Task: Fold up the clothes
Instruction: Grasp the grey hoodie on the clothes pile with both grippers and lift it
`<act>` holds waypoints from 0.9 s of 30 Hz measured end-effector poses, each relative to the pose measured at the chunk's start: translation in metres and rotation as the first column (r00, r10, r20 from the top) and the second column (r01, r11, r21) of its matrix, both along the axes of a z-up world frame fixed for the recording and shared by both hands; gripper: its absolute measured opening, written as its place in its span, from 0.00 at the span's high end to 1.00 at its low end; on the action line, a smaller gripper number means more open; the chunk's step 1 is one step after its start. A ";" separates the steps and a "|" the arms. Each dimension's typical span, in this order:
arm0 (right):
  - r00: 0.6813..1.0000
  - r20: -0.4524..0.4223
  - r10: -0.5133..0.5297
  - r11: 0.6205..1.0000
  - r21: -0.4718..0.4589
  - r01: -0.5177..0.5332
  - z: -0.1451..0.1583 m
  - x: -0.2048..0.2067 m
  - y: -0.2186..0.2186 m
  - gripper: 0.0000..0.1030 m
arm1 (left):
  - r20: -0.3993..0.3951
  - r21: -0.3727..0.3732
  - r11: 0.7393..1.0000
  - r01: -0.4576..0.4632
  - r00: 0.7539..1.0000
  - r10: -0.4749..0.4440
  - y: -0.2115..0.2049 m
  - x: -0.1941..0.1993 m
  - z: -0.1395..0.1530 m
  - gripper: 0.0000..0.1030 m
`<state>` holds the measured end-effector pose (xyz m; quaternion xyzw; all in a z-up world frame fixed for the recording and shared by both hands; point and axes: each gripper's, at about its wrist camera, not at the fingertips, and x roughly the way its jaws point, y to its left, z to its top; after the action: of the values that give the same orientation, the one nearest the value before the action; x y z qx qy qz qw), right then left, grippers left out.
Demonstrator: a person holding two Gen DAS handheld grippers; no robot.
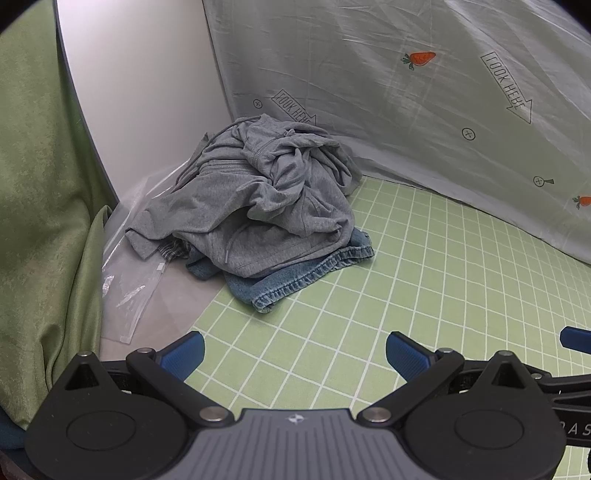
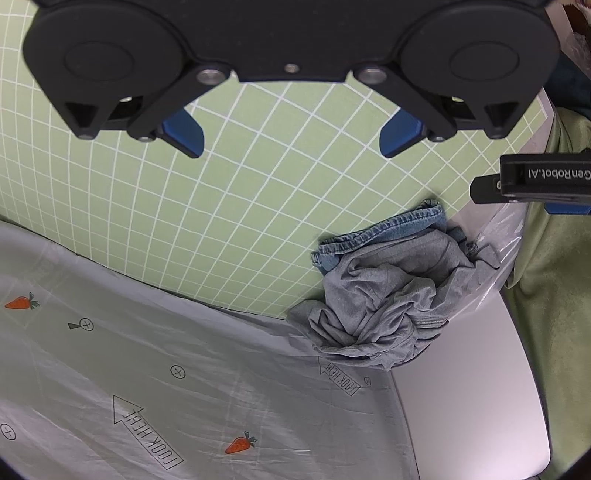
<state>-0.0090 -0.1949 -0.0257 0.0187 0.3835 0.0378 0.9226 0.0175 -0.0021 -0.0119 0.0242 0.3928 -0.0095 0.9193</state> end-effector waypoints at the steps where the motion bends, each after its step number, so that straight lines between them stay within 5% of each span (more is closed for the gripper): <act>1: 1.000 -0.001 0.002 1.000 -0.001 -0.002 0.000 0.002 0.000 0.01 | 0.001 0.000 1.000 0.000 1.000 0.000 0.000 0.002 0.001 0.00; 12: 0.999 0.040 -0.002 1.000 -0.016 0.003 0.009 0.058 0.010 0.01 | 0.013 -0.014 0.999 -0.039 0.999 0.039 0.012 0.052 0.000 0.00; 22: 0.998 0.063 0.019 1.000 0.013 -0.020 0.012 0.176 0.053 0.04 | -0.026 -0.086 0.983 -0.161 0.987 0.160 0.073 0.159 -0.012 0.01; 25: 0.998 0.047 0.031 0.998 0.054 -0.034 0.002 0.215 0.064 0.08 | -0.075 -0.112 0.974 -0.198 0.979 0.191 0.088 0.191 -0.027 0.10; 27: 0.999 0.012 0.037 0.995 0.091 -0.038 -0.010 0.239 0.073 0.19 | -0.109 -0.128 0.967 -0.221 0.972 0.208 0.098 0.212 -0.038 0.20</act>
<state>0.2296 -0.1222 -0.0352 0.0534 0.3767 0.0726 0.9219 0.2298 0.0959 -0.0503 -0.0833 0.4347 0.0615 0.8946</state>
